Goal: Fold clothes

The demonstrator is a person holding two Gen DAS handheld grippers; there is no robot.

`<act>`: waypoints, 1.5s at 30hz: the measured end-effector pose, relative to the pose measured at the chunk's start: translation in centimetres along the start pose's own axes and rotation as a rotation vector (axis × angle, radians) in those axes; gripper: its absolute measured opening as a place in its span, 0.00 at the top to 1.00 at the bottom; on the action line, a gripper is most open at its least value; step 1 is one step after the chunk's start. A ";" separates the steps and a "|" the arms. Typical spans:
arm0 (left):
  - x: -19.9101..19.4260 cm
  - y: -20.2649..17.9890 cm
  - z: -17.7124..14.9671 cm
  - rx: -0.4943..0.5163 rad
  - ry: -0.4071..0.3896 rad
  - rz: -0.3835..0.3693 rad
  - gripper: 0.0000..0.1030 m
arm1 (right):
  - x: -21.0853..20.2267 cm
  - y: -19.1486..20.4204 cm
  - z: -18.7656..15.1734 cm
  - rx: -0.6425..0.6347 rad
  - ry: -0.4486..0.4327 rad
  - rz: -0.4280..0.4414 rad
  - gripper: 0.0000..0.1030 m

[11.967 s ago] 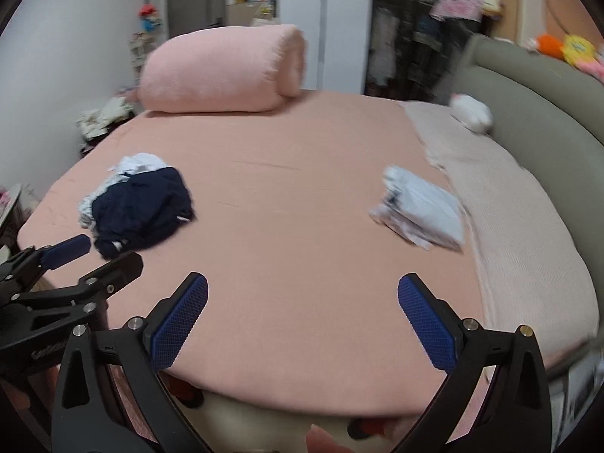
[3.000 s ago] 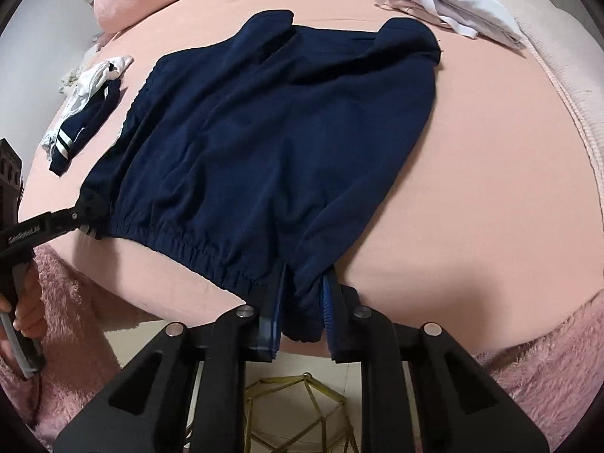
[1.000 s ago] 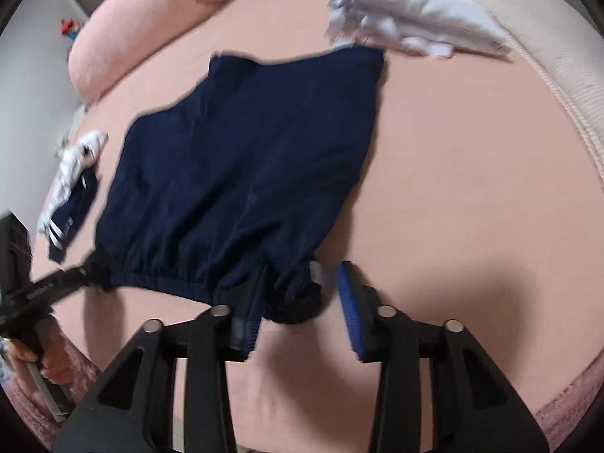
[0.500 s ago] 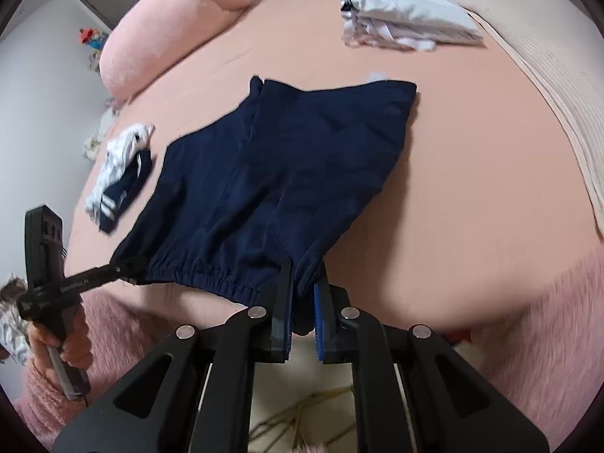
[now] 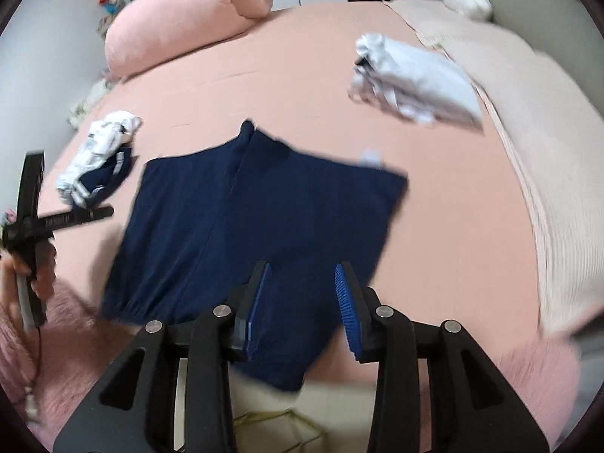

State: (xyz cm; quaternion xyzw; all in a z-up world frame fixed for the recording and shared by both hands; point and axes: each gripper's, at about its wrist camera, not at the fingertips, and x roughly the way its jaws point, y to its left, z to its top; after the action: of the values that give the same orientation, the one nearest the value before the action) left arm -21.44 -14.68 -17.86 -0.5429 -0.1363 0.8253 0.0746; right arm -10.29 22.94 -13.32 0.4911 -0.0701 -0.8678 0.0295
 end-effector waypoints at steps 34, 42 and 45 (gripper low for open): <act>3.1 3.5 5.6 -0.053 0.000 0.017 0.68 | 15.4 9.0 12.8 -0.315 0.070 -0.011 0.59; 3.7 1.3 5.2 0.087 0.001 0.075 0.88 | 19.2 9.5 13.0 -0.346 0.115 -0.009 0.92; 2.9 1.8 6.1 0.063 -0.043 0.061 0.88 | 18.4 9.1 14.0 -0.324 0.076 0.004 0.94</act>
State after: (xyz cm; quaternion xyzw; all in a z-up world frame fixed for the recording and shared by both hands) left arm -28.18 -16.49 -18.71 -0.5263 -0.0951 0.8426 0.0636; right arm -31.92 12.99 -20.49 0.5122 0.0710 -0.8485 0.1128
